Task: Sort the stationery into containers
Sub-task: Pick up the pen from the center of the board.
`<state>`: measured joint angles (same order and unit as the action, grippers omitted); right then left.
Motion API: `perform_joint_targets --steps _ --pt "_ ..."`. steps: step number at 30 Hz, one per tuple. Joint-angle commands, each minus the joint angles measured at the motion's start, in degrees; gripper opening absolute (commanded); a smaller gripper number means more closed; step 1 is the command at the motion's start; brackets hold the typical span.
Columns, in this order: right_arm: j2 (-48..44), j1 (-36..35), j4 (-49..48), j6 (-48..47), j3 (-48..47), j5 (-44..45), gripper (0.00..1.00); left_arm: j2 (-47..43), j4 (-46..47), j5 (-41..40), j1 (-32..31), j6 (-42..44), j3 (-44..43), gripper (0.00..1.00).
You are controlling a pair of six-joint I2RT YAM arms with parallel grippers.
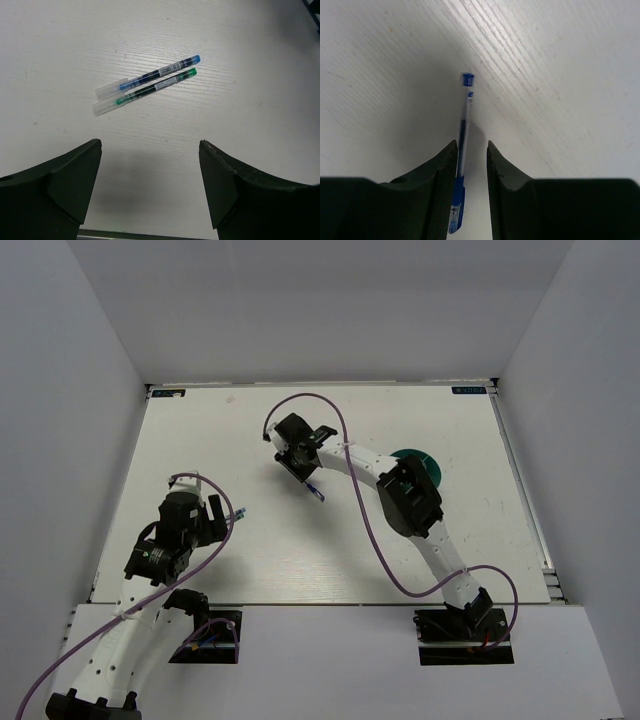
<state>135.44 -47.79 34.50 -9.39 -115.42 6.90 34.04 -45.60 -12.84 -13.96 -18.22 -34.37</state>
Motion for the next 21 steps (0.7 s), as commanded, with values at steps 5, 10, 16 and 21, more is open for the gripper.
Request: perform_joint_targets --steps 5,10,16,21 --pt "2.3 1.3 2.1 1.0 -1.6 -2.8 0.33 0.1 0.7 0.4 0.3 0.4 0.0 0.89" --pt "3.4 1.6 3.7 0.7 -1.4 -4.7 0.32 0.3 0.7 0.4 0.3 0.4 0.1 0.89" --pt "6.0 1.7 10.1 0.3 -2.8 -11.3 0.19 -0.3 0.6 0.2 0.4 0.5 0.1 0.89" --pt "5.9 2.2 13.7 0.5 -1.0 -13.8 0.04 -0.6 0.6 -0.1 0.3 0.4 -0.1 0.89"
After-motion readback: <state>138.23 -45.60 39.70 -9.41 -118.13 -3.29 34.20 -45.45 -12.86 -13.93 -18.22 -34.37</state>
